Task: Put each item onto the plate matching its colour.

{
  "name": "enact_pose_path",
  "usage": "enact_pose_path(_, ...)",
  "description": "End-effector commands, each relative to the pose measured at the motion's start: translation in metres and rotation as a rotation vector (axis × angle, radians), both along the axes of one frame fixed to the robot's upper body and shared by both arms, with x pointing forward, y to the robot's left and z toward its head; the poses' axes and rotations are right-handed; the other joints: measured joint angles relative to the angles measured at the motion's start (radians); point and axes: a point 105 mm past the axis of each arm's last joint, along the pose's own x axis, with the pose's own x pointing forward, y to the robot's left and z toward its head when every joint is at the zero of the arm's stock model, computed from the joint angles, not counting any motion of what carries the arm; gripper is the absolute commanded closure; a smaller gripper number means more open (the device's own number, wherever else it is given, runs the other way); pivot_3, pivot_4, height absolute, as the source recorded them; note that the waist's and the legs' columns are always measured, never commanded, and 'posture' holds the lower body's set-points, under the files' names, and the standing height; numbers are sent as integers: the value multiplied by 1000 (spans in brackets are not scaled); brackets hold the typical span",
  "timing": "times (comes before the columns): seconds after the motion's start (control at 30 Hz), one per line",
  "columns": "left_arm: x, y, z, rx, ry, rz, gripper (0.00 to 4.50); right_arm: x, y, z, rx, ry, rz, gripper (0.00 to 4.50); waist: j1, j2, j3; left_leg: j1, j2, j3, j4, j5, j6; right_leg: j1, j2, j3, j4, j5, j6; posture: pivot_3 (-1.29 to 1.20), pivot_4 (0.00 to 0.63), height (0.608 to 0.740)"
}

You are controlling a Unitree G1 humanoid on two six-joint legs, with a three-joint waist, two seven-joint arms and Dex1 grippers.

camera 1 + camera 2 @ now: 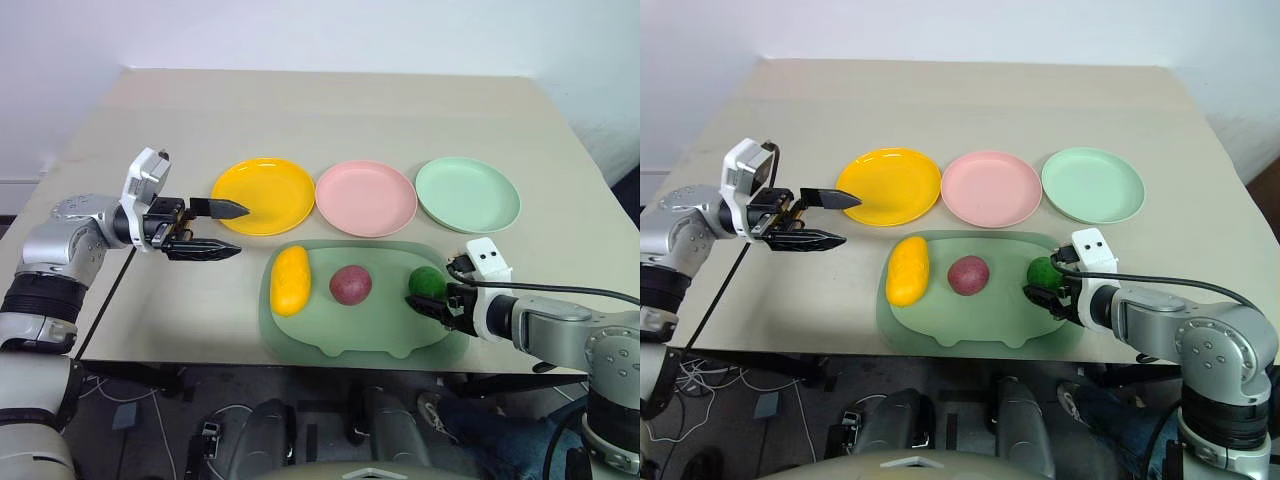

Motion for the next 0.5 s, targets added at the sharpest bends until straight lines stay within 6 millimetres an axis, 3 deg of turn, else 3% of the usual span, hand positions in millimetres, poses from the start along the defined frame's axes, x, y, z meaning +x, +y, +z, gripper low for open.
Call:
enact_pose_path(0.03, -3, 4, 13, -11, -39, -3, 0, 10, -2, 14, 8, -64, -9, 1867, 0, 0, 0, 0, 0, 0, 0, 0, 0, 0, 0, 0, 0, 0, 0, 0, 150, 740)
enact_pose_path(0.23, -4, 3, 13, -18, -35, -9, 0, 16, 3, 30, 60, -107, 35, 1867, 2, 0, 0, 0, 0, 0, 0, 0, 0, 0, 0, 0, 0, 0, 0, 0, 150, 740)
enact_pose_path(0.4, -3, 0, 13, -17, -40, -14, 0, 39, 0, 66, 20, -341, 116, 1867, 1, 0, 0, 0, 0, 0, 0, 0, 0, 0, 0, 0, 0, 0, 0, 0, 150, 740)
enact_pose_path(0.5, -2, -1, 13, -21, -40, -15, 0, 65, -18, 68, -21, -383, 38, 1867, 0, 0, 0, 0, 0, 1, 0, 0, 0, 0, 0, 0, -1, 0, 0, 0, 150, 740)
